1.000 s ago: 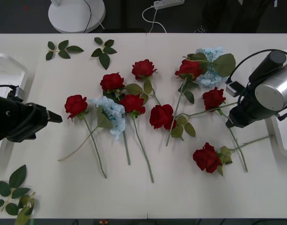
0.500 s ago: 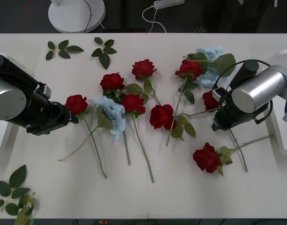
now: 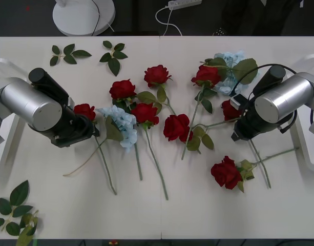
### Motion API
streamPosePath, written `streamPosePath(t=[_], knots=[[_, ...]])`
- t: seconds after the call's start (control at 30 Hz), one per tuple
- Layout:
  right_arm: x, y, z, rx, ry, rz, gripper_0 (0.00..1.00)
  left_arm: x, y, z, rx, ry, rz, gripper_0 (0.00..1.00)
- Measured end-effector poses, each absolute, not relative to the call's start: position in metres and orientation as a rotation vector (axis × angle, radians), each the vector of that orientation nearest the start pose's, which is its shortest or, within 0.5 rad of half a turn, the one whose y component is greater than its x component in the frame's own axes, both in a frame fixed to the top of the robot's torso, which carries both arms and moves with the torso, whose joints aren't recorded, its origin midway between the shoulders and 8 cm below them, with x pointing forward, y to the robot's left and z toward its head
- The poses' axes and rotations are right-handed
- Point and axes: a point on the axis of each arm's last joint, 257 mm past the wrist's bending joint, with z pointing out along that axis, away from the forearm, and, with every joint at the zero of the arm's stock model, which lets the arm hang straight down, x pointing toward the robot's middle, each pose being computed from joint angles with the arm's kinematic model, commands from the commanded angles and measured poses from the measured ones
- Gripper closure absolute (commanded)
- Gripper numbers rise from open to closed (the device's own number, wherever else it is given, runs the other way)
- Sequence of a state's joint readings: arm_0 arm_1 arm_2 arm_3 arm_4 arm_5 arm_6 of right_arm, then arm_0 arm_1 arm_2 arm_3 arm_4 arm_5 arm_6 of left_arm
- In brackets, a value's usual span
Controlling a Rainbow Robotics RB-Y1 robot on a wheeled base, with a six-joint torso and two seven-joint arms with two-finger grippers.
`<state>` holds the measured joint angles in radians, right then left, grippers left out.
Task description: Place the red flowers into the right box and the blue flowers into the left box. If a person shows an open palm, hand one flower to the person first, then continue sorting.
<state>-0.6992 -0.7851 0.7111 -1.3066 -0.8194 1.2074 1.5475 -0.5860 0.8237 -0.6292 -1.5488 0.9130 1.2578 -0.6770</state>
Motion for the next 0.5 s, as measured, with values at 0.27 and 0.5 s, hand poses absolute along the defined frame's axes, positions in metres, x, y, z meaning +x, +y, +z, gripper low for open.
streamPosePath(t=[0.27,0.5], knots=[[0.515,-0.296,-0.339,-0.674,2.712,-0.183,0.00,0.474,0.231,-0.333,-0.349,2.780,-0.190,0.00],[0.517,-0.292,-0.343,-0.651,2.712,-0.151,0.00,0.477,0.231,-0.353,-0.302,2.775,-0.086,0.00]])
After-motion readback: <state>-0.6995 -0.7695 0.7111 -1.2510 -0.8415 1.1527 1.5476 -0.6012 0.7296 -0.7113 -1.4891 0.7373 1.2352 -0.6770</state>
